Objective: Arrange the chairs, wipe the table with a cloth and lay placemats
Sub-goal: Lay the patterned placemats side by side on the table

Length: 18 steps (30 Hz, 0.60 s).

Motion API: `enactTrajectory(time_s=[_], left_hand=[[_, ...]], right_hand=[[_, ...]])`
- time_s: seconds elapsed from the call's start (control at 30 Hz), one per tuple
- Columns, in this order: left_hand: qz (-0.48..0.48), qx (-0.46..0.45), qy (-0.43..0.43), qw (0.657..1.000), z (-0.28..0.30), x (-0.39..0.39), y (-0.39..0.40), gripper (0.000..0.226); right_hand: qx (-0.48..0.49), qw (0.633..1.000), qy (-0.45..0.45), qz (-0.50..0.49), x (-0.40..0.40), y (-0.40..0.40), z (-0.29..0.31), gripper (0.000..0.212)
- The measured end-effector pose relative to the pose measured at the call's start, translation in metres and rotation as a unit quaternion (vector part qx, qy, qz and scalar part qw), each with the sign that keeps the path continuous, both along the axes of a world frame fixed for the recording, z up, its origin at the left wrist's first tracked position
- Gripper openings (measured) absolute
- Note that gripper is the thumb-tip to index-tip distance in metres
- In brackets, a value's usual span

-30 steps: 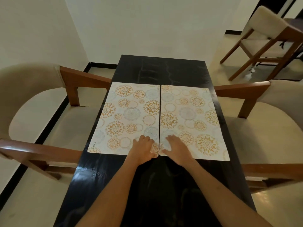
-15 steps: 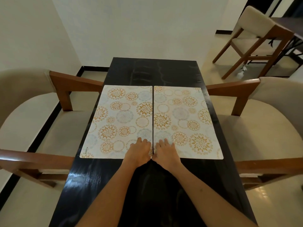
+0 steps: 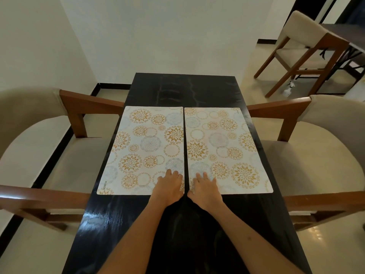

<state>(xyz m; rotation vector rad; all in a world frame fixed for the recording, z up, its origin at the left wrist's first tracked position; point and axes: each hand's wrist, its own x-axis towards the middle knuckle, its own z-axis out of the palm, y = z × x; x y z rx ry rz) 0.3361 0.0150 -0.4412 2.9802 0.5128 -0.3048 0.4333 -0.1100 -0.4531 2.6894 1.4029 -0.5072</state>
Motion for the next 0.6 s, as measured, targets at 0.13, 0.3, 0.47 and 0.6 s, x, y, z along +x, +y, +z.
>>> enactTrajectory(time_s=[0.13,0.3,0.47,0.6], left_hand=[[0.001,0.007,0.001,1.000,-0.001,-0.001,0.000,0.041],[0.015,0.005,-0.006,1.000,0.001,0.004,-0.003,0.035],[0.014,0.021,-0.014,1.000,0.002,0.007,-0.003,0.026],[0.013,0.066,-0.020,0.998,-0.001,0.001,-0.005,0.022]], right_hand=[[0.002,1.000,-0.009,0.004,0.000,0.000,0.001,0.060],[-0.004,1.000,-0.014,-0.002,-0.003,0.000,0.002,0.059],[0.025,0.999,-0.021,-0.013,0.001,0.000,0.002,0.054],[0.064,0.995,-0.067,-0.023,0.000,-0.001,-0.009,0.046]])
